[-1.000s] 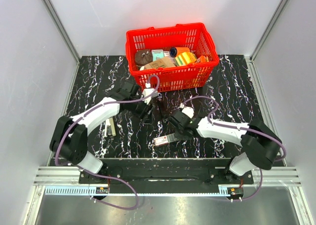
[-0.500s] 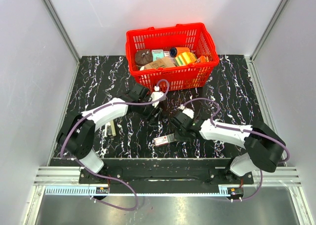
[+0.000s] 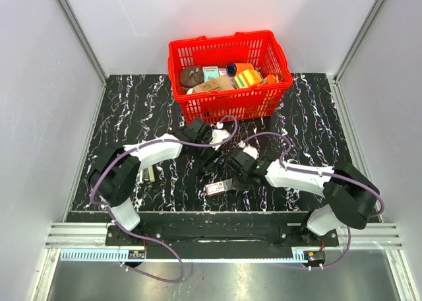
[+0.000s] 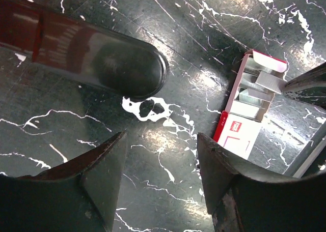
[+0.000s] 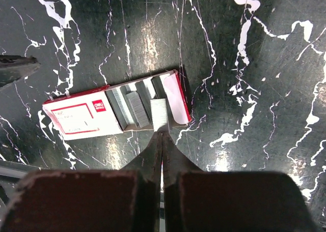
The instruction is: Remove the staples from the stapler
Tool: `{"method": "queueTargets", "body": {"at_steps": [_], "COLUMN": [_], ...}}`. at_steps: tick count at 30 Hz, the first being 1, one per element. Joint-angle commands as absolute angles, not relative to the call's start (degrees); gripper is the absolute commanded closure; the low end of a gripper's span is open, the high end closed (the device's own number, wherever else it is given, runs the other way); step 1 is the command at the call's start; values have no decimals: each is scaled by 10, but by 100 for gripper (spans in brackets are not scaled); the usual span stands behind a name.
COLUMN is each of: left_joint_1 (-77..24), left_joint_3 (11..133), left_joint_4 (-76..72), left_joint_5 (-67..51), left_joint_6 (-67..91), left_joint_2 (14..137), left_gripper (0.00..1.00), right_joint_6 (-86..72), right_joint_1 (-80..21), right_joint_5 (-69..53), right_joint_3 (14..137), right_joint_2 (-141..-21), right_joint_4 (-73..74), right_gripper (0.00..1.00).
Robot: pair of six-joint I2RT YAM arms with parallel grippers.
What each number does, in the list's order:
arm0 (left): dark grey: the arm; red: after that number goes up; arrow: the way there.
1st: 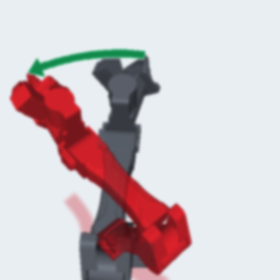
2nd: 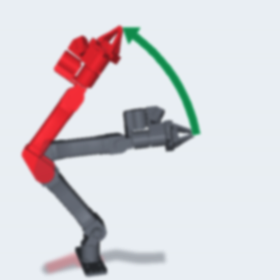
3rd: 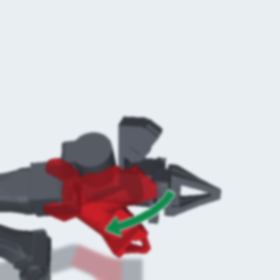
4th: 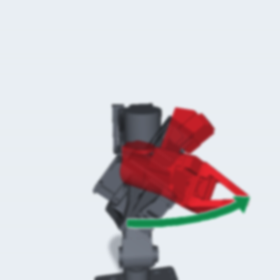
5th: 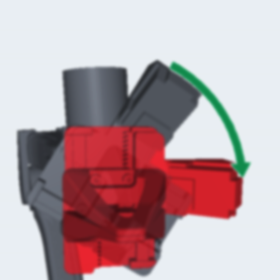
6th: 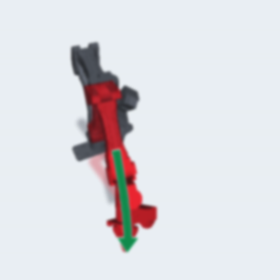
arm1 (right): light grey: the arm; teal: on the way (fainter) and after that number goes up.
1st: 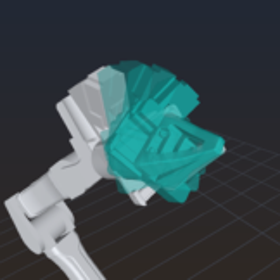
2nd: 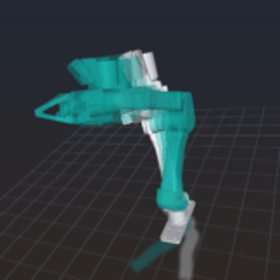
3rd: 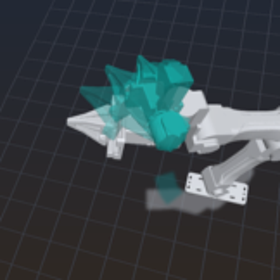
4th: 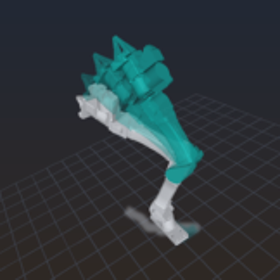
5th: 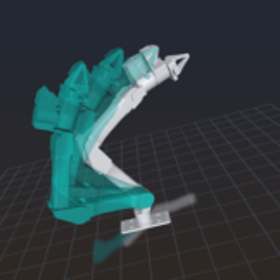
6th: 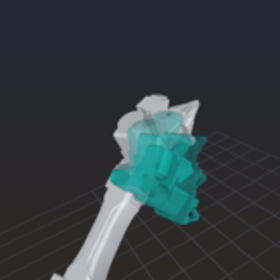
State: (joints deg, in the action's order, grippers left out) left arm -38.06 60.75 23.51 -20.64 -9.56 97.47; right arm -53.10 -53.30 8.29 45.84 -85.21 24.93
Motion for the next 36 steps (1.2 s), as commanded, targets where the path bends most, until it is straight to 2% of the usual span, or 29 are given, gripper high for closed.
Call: {"method": "queueTargets", "body": {"at_steps": [1, 10, 25, 32, 36], "left_joint_1": [-395, -420, -431, -431, -432], "left_joint_3": [625, 625, 636, 631, 628], "left_joint_4": [203, 188, 182, 183, 185], "left_joint_5": [-183, -161, -147, -148, -146], "left_joint_6": [-111, -117, -114, -116, -119], "left_joint_2": [989, 1002, 1026, 1019, 1020], "left_gripper": [39, 39, 39, 38, 39], "right_joint_6": [-517, -503, -506, -468, -442], "right_joint_1": [-532, -531, -531, -531, -531], "right_joint_5": [90, 101, 120, 102, 100], "right_joint_3": [467, 488, 460, 432, 409], "right_joint_2": [-867, -883, -808, -806, -786], "right_joint_4": [225, 217, 245, 222, 214], "right_gripper": [100, 100, 100, 64, 57]}}
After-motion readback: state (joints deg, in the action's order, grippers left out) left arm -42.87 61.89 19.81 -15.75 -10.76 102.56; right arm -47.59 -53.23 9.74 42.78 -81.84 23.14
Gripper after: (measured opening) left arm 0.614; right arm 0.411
